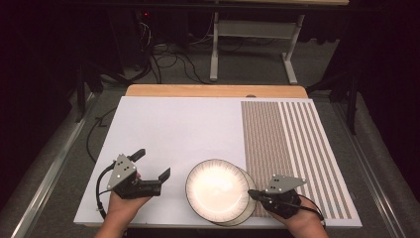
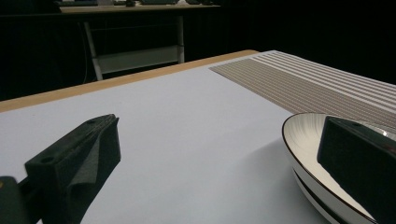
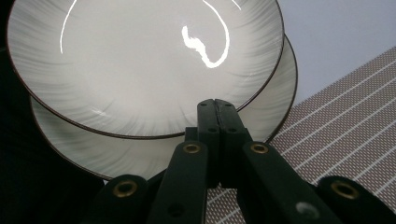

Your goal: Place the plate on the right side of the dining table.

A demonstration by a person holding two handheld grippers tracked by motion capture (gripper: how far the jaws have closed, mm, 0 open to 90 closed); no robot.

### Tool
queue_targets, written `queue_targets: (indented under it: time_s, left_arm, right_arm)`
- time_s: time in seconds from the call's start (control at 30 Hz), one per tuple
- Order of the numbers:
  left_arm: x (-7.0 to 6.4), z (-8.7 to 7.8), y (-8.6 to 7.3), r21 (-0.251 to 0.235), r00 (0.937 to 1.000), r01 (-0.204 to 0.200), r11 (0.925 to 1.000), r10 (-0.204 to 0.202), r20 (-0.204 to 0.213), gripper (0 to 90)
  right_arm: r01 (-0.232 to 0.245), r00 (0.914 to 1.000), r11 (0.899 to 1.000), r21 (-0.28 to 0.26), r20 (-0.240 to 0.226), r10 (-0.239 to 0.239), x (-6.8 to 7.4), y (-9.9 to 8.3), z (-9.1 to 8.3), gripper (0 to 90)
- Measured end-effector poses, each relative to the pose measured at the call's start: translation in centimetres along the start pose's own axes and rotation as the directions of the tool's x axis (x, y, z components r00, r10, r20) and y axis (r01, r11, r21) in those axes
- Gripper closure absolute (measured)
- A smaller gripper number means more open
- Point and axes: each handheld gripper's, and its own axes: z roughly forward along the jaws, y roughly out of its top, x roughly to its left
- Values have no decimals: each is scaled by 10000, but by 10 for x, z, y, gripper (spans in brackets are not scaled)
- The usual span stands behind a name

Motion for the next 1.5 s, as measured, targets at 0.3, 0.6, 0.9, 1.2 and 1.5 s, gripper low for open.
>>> queue_targets:
  time_s: [0.3,0.6,0.9,1.2,1.5]
  left_arm:
    - [1,0,0,1,10000,62,10000,-62,1,2]
    - [0,0,0,-12,10000,51,10000,-51,4,2]
    - [1,-1,1,-50,10000,61,10000,-61,5,2]
    - [-1,-2,2,46,9995,224,9997,-225,231,2]
    - [-17,4,6,464,9933,389,9982,-436,1068,2]
  right_arm:
    - [-47,9999,10000,-27,-105,47,0,1,2,900]
    - [-96,9998,10000,-18,-151,96,0,1,2,900]
    - [42,9995,9999,154,-300,-37,3,3,8,900]
    - [182,9991,9996,213,-398,-173,8,8,17,900]
    - [281,9986,9993,261,-445,-269,13,12,23,900]
